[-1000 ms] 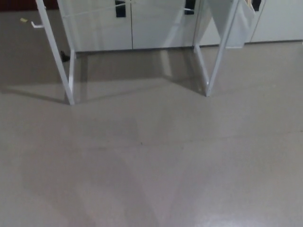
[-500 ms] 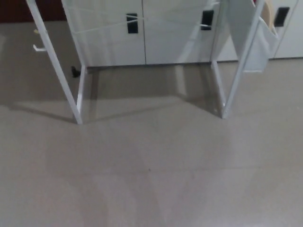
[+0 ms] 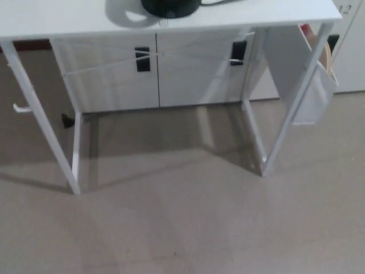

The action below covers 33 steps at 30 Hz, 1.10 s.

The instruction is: The robot walk towards a table in front and click the button on the base of the boilling pot using its left middle finger

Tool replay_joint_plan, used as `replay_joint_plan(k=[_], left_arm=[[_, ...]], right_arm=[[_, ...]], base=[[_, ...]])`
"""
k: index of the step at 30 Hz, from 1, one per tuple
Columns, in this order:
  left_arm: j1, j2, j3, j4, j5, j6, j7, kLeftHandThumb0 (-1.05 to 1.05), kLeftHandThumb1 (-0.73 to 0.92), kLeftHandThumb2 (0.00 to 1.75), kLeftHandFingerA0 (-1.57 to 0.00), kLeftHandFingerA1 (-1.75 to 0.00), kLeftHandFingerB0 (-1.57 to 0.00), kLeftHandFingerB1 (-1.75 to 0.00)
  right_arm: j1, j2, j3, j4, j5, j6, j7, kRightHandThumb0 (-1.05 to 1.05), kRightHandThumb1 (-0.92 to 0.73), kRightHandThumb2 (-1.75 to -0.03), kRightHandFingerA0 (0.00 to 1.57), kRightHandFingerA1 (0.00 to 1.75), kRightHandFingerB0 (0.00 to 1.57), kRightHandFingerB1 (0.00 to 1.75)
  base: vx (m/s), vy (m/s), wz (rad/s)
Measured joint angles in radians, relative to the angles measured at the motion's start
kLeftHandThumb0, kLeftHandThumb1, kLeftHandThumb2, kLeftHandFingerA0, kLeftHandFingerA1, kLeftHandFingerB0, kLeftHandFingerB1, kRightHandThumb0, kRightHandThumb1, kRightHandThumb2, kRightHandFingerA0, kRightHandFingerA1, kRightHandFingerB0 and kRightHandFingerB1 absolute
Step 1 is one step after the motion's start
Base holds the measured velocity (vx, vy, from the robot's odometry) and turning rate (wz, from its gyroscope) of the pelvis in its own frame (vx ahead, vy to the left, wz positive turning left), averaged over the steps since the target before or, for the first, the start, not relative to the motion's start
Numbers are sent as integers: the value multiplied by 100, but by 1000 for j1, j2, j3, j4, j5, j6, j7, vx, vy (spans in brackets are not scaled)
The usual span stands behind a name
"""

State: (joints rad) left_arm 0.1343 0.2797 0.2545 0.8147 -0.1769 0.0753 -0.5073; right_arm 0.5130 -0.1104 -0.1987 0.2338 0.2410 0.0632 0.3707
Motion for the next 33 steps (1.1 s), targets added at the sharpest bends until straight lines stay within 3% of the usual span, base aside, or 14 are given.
replay_joint_plan(k=[17,18,19,32,33], left_arm=[[10,-2,-24,11,3,-16,-7,-13,29,79,-44,-62,-22,-52],[9,-2,-26,12,3,-16,-7,-17,45,53,-53,-45,-34,-37],[9,-2,-28,12,4,-16,-7,-13,29,79,-43,-61,-22,-52],[10,10,-38,12,5,-22,-5,-13,28,79,-44,-62,-23,-52],[11,10,-38,11,5,-22,-5,-17,44,53,-53,-46,-35,-37]], right_arm=[[8,-17,19,-10,-21,-11,-20,-8,-56,-95,32,58,12,47],[7,-18,21,-6,-23,-11,-21,-8,-56,-95,30,58,12,48],[7,-18,22,-2,-24,-12,-21,-8,-57,-95,30,58,12,47],[7,-15,34,-1,-36,-16,-22,-8,-56,-94,33,59,13,48],[8,-15,34,-1,-37,-16,-22,-8,-56,-95,33,59,13,48]], base=[[285,-89,12],[137,104,-11],[164,144,-5],[201,96,1],[43,-111,8]])
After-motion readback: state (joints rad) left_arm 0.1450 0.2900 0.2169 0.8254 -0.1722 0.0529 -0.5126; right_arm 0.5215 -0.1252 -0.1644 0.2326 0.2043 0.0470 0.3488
